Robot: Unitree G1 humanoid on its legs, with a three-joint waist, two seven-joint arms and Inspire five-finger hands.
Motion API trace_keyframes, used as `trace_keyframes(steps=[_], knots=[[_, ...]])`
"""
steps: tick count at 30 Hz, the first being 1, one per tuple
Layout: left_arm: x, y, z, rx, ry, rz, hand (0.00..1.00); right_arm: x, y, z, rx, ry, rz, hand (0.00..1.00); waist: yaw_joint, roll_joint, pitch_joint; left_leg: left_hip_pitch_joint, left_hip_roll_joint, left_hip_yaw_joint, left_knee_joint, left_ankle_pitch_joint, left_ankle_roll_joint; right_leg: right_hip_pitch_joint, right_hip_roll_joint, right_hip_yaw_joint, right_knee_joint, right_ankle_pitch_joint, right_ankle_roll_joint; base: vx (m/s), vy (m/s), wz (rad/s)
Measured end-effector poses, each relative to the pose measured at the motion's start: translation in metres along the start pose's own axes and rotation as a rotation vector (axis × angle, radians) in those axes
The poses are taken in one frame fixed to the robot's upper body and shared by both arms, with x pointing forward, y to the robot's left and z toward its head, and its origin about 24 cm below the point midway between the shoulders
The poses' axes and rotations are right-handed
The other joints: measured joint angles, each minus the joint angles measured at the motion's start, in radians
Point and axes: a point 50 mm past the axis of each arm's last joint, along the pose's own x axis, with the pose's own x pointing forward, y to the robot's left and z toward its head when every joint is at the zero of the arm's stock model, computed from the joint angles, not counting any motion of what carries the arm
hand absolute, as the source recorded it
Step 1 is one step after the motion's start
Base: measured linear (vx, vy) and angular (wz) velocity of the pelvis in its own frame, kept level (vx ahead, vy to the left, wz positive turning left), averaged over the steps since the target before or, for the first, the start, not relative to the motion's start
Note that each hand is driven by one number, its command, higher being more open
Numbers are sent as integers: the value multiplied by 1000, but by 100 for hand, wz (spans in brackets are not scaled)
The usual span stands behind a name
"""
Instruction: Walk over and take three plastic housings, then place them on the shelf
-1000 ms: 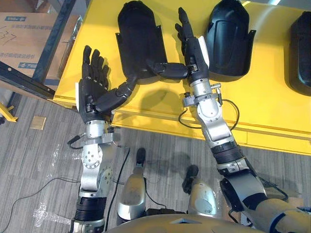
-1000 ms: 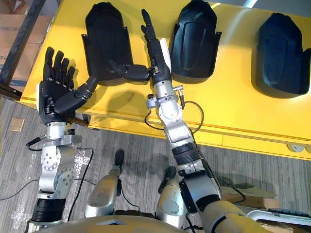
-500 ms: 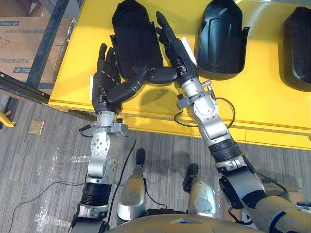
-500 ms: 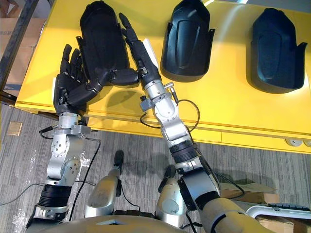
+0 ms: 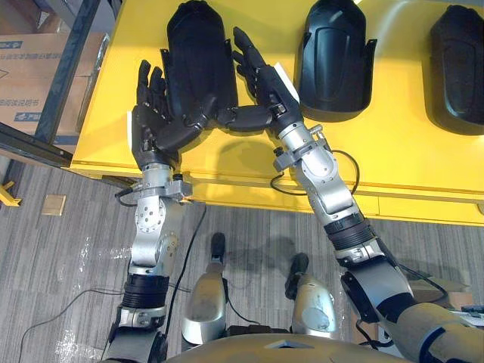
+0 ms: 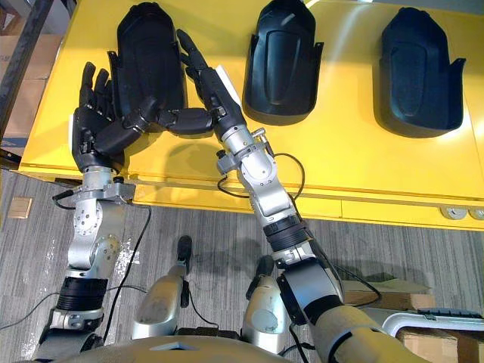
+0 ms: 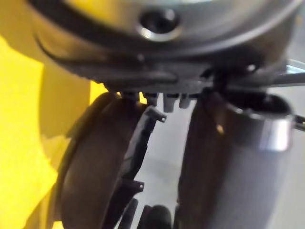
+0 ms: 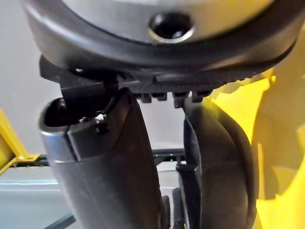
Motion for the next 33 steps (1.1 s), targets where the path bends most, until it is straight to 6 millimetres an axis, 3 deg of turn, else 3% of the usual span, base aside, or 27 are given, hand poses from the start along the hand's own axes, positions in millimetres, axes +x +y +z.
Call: trace_keyframes(steps=[7,18,24,33], knots=[[12,6,10,16,-34,11,100,1,6,-3,18,29,9,100,-7,1,0,2,-1,13,0,-1,1,-10,0,16,3,2,1,-9,-24,-6],[12,17,-1,34,15,24,100,0,11,-7,16,55,26,100,-20,8,2,11,-2,25,0,-3,4,-15,-1,29,9,1,0,-5,-13,-2],[15,21,-7,41,53,9,100,-3,10,-9,4,65,22,100,-28,36,4,16,-2,33,8,-6,5,-19,-2,39,22,-3,-4,-21,-23,-4],[21,28,-10,73,73,16,100,-7,17,-1,3,47,67,100,-34,54,4,12,-1,56,35,-22,5,-35,-3,67,39,-5,-7,-18,-18,-8]])
